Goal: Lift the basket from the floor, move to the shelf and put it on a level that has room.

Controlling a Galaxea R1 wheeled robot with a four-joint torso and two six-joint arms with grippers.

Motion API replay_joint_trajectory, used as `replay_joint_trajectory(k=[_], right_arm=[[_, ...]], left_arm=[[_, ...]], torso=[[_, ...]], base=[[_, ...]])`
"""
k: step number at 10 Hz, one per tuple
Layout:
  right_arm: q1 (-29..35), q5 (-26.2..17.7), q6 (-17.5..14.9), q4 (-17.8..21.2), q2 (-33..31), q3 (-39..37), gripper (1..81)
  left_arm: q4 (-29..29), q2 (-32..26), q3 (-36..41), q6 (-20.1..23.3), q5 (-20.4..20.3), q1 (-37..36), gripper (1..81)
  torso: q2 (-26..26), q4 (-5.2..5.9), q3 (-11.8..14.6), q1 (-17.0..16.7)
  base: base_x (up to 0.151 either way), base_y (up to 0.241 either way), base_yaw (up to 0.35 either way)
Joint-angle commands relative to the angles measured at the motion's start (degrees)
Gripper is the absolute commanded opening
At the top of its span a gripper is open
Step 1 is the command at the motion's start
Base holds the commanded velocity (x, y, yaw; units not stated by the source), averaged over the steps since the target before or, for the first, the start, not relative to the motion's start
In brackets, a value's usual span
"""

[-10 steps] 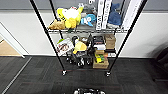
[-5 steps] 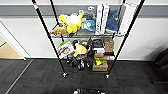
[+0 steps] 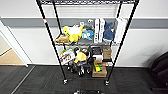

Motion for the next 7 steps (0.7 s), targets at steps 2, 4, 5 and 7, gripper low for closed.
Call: replay_joint_trajectory(k=[2, 4, 5, 7], right_arm=[[5.60, -0.12, 0.34, 0.73, -4.18, 5.94, 1.0], [5.68, 1.62, -0.01, 0.56, -5.84, 11.98, 1.0], [6.03, 2.16, -0.10, 0.56, -7.17, 14.56, 1.0], [6.83, 3.39, -0.10, 0.20, -9.72, 19.21, 1.0]], left_arm=[[-1.45, -2.21, 5.35, -0.19, 2.19, -6.75, 1.0], [-1.36, -2.73, 10.96, -0.19, 2.19, -7.98, 1.0], [-1.36, -3.17, 12.38, -0.19, 2.19, -8.51, 1.0], [-1.45, -4.40, 15.63, -0.19, 2.19, -10.09, 1.0]], torso=[[7.48, 0.00, 1.35, -4.87], [10.69, 0.00, 2.42, -7.02], [12.42, 0.00, 2.62, -8.11], [16.51, 0.00, 4.13, -10.77]], base=[[0.000, 0.000, 0.000], [0.000, 0.000, 0.000], [0.000, 0.000, 0.000], [0.000, 0.000, 0.000]])
